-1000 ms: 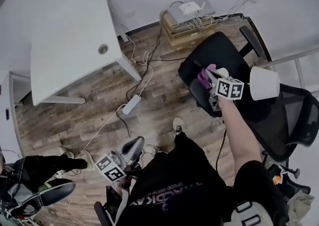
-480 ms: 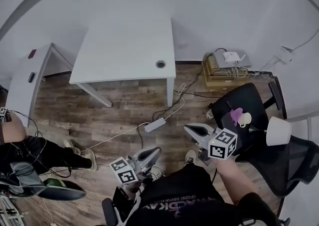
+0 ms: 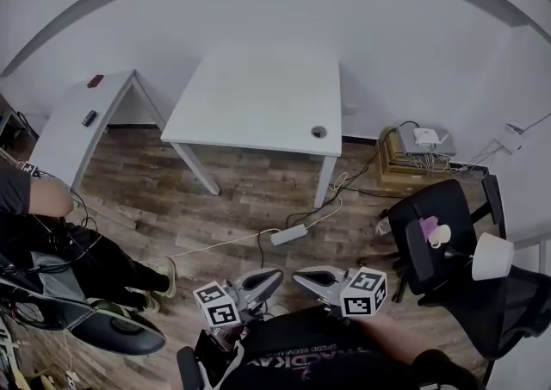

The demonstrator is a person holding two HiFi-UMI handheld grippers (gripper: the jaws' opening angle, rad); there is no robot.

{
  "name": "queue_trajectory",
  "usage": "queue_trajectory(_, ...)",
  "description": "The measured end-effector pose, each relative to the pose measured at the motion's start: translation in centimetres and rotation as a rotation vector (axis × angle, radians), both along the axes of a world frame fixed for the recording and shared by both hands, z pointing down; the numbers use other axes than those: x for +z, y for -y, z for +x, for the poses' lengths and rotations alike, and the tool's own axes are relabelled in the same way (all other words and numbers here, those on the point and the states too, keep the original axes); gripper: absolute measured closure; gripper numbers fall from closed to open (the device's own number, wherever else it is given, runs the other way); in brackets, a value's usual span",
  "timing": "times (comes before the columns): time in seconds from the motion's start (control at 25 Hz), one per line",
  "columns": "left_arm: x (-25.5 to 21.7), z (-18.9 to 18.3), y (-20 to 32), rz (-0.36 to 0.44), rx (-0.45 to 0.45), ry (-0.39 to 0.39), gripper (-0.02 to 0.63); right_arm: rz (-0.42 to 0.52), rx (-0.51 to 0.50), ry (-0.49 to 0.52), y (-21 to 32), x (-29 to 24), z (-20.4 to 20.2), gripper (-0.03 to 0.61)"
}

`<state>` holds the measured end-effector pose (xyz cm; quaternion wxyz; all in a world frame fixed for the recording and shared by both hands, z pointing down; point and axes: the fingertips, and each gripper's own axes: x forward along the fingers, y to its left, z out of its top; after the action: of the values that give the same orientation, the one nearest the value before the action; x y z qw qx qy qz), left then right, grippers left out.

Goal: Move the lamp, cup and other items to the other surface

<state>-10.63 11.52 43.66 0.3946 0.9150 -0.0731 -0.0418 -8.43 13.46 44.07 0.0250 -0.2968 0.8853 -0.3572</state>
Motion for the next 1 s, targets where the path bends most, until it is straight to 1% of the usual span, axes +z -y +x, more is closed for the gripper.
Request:
queue_trajectory(0.2, 1.0, -3.4, -0.4, -0.007, -0.036, 0.009, 0.618, 0.002, -0.008, 0.024, -0.3, 0.4, -2.8, 0.575)
queue_trajectory(0.32, 0.6, -4.6, -1.0, -0.009, -0.039, 0.018, 0.618, 0.005, -0.04, 0.016, -0.9, 0.2, -4.0, 0.575)
queue_trajectory(0.48, 1.4, -5.4, -1.6, -0.04, -0.042, 0.011, 0.618, 0.014, -0.074, -0.017, -1.3, 0.3, -5.0, 0.575)
queue_trajectory(0.64, 1.6, -5.9, -1.6, -0.036, -0.057, -0.001, 0.618, 0.016, -0.081, -0.033, -1.8, 0.2, -5.3, 0.575)
queue_trajectory(0.84, 1.5, -6.0, -2.0, -0.035, -0.049, -0.017, 0.618, 0.019, -0.088, -0.053, -2.3, 0.5, -5.8, 0.574)
queue_trajectory(1.0, 1.6, -6.2, -2.5, -0.049, -0.048, -0.024, 0.618, 0.018, -0.086, -0.056, -2.8, 0.6, -6.1, 0.575)
